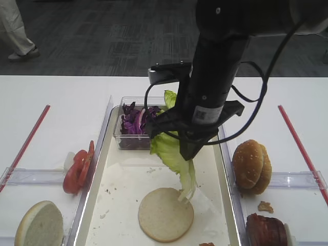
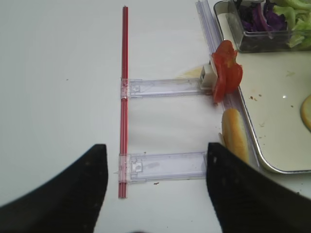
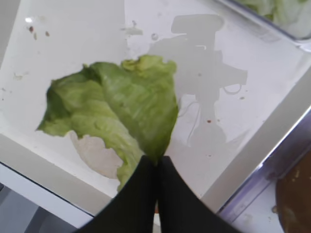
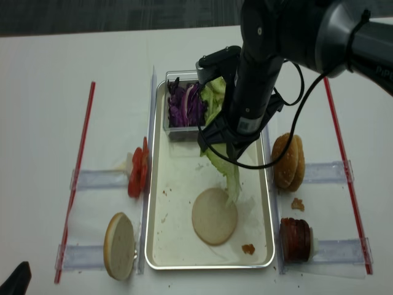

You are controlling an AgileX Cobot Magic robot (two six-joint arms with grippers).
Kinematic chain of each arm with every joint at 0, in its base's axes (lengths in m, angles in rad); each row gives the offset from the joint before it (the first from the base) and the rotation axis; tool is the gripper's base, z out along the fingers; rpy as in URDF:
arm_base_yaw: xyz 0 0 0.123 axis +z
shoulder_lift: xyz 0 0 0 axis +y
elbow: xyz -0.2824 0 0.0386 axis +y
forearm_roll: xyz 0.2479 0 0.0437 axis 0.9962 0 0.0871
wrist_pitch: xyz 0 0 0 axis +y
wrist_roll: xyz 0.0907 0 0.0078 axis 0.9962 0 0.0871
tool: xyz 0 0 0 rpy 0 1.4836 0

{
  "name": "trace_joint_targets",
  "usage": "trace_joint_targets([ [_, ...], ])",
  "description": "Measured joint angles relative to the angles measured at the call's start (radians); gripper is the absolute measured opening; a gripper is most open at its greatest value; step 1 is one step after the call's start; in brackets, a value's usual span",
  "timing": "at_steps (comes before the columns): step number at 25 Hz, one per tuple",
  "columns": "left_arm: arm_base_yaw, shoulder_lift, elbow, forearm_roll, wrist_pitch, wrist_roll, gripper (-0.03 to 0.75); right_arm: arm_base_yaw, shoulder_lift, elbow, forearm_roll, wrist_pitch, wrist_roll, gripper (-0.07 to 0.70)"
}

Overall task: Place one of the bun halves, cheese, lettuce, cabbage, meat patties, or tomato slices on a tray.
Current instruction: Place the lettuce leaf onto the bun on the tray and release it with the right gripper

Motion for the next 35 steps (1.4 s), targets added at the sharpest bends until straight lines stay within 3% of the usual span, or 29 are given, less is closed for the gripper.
trace_joint_targets([
  [9, 0.0, 0.0, 0.0, 0.0, 0.0, 0.0, 0.421, 0.103, 0.0, 0.066, 0.016, -0.073, 0.0, 0.034],
  [15, 0.0, 0.0, 0.0, 0.0, 0.0, 0.0, 0.421, 0.151, 0.0, 0.067, 0.017, -0.091, 0.012, 0.034],
  [20, 0.0, 0.0, 0.0, 0.0, 0.0, 0.0, 0.421, 0.162, 0.0, 0.078, 0.017, -0.108, 0.026, 0.034],
  [27, 0.0, 0.0, 0.0, 0.0, 0.0, 0.0, 0.421, 0.162, 0.0, 0.185, 0.017, -0.168, 0.029, 0.034],
  [35, 0.0, 0.0, 0.0, 0.0, 0.0, 0.0, 0.421, 0.162, 0.0, 0.199, 0.024, -0.216, 0.029, 0.034],
])
